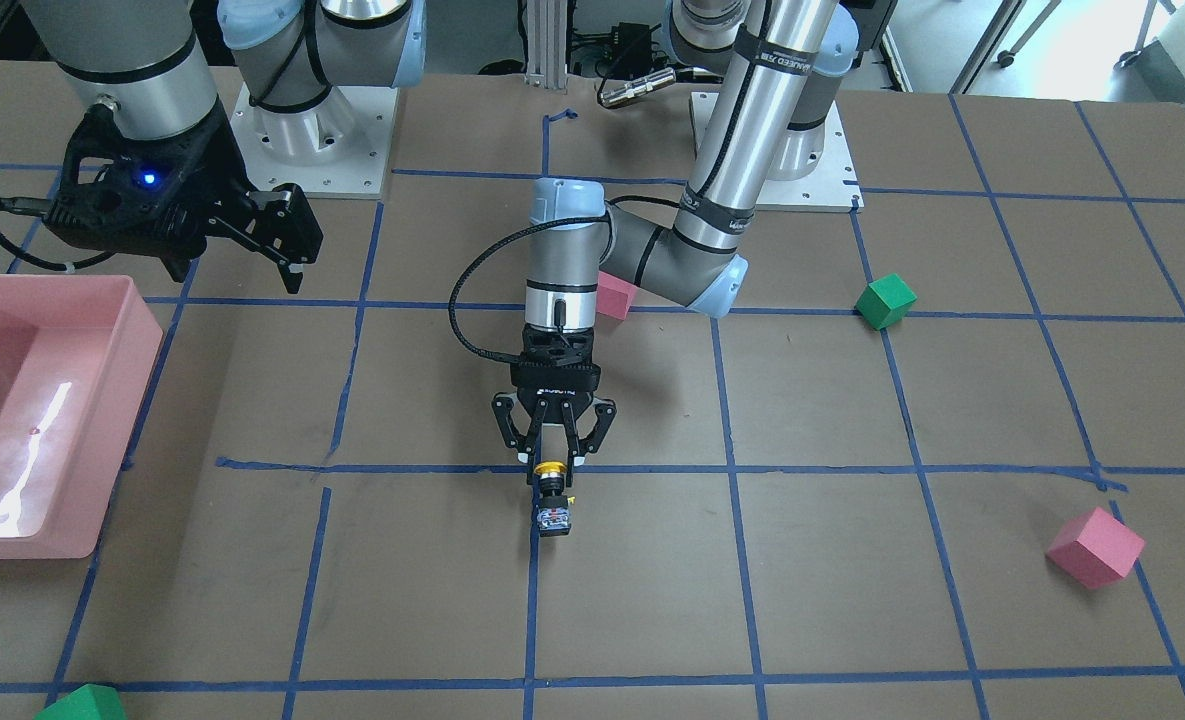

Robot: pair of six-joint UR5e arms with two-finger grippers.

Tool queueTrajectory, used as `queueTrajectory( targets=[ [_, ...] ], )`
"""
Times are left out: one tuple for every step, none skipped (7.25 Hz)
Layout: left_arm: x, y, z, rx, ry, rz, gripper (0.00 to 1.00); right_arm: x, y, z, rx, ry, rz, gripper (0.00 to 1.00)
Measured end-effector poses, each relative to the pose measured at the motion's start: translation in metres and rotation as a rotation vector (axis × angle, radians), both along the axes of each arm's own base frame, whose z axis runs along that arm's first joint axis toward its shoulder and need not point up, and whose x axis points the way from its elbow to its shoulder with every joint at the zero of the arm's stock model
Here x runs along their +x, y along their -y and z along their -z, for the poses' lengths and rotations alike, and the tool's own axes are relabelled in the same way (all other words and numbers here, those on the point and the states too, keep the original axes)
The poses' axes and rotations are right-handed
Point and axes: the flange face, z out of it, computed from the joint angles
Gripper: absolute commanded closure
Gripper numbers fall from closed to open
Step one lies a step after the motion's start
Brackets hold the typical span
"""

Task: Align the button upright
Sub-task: 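Lift and rotate the button with the left gripper, cap upward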

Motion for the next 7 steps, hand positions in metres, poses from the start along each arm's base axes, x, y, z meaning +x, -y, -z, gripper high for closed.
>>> queueTrajectory(
  targets=[
    [-0.007,0.012,-0.018,0.054,0.014,0.016,0.64,0.000,0.000,0.000,0.000,0.000,0.000,0.00],
    [-0.015,0.027,-0.042,0.129,0.033,0.024,0.64,0.000,0.000,0.000,-0.001,0.000,0.000,0.00],
    [-0.022,0.043,-0.068,0.229,0.048,0.031,0.64,0.000,0.000,0.000,-0.001,0.000,-0.001,0.00],
    [-0.027,0.053,-0.085,0.349,0.049,0.036,0.64,0.000,0.000,0.000,-0.002,0.000,-0.001,0.00],
    [-0.025,0.058,-0.090,0.464,0.044,0.038,0.65,0.000,0.000,0.000,-0.002,0.000,-0.001,0.00],
    [-0.018,0.061,-0.088,0.573,0.035,0.033,0.65,0.000,0.000,0.000,-0.003,0.000,0.000,0.00],
    [-0.010,0.063,-0.085,0.663,0.027,0.023,0.65,0.000,0.000,0.000,-0.004,0.000,-0.001,0.00]
  ],
)
